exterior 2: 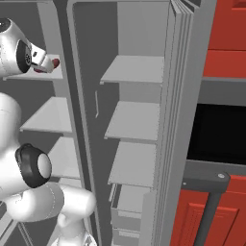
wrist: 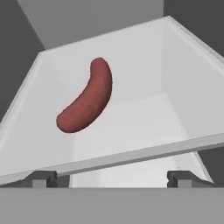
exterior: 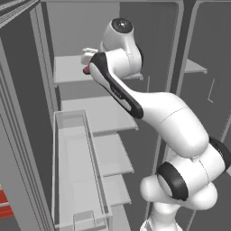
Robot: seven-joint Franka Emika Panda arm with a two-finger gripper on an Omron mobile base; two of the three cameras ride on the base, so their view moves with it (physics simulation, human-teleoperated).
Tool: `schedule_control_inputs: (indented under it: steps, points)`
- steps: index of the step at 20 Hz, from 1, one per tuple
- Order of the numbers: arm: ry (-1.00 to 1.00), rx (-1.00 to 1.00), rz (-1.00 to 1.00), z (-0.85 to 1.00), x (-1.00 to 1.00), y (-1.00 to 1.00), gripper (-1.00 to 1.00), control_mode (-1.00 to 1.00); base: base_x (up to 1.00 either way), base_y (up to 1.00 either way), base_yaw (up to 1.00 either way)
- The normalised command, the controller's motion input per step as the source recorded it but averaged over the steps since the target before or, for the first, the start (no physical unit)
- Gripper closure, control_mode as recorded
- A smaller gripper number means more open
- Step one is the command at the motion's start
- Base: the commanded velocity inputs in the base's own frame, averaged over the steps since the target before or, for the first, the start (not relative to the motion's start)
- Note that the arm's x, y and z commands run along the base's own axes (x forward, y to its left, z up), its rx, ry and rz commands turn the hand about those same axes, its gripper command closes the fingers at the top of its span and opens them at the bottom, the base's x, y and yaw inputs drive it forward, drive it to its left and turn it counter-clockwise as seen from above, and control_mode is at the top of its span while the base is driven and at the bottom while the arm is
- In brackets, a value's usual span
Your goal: Move the hot dog bun to the plate on the dining table and place the condiment next to that plate. Then navigate to the fridge and take the sausage and place it on the plate as well.
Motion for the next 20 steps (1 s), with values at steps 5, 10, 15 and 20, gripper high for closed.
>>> schedule_control_inputs:
  steps: [5,10,15,20]
  points:
    - [0.09,0.00,-0.01,0.00,0.25,0.02,-1.00,-1.00,0.00,0.00,0.00]
    - [0.10,0.00,-0.03,0.00,0.29,0.10,-1.00,-1.00,0.00,0.00,0.00]
    - [0.07,0.00,-0.03,0.00,0.25,0.15,-1.00,-1.00,0.00,0.00,0.00]
    - [0.05,0.00,-0.03,0.00,0.27,0.16,-1.00,-1.00,0.00,0.00,0.00]
